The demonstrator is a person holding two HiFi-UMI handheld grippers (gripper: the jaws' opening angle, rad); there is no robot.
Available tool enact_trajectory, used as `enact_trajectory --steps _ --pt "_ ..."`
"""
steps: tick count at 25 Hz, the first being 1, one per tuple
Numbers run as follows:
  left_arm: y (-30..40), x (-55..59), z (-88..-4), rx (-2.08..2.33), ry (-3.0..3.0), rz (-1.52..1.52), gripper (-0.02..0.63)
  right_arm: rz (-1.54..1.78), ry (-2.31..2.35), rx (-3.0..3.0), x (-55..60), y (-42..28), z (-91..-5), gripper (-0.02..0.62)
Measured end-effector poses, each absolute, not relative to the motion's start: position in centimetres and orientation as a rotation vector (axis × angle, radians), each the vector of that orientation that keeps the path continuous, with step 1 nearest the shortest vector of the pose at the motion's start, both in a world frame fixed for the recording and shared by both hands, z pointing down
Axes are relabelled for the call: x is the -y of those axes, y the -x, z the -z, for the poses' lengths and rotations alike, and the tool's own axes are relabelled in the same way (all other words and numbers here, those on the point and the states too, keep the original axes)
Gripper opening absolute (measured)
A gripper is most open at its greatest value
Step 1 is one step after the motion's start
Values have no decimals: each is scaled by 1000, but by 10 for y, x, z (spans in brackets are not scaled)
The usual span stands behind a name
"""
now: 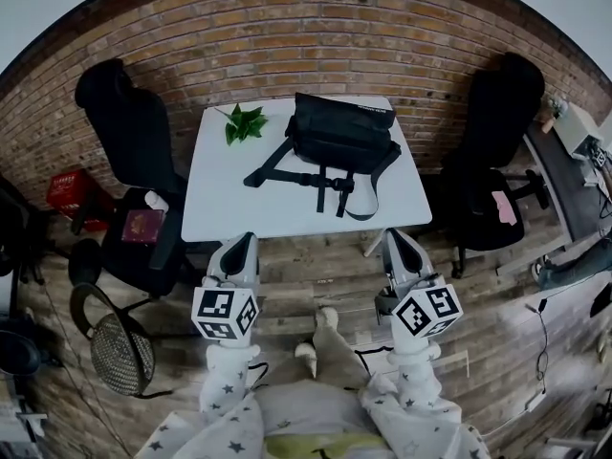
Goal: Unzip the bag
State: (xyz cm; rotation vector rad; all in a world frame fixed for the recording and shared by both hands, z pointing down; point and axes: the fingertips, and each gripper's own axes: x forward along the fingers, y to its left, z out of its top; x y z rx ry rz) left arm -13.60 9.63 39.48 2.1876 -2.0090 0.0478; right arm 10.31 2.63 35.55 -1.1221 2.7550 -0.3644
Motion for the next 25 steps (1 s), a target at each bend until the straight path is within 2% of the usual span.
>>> enact_trajectory --steps 11,18,25 --pt "176 -17 -406 2013 -2120 -5 9 419 1061 -2796 67 -54 -385 0" --pt "186 42 -411 1981 -2096 -3 63 501 1036 -2813 127 -32 -397 94" --pt "197 84 -415 1974 -2072 -9 98 566 1000 -2832 170 -15 -408 114"
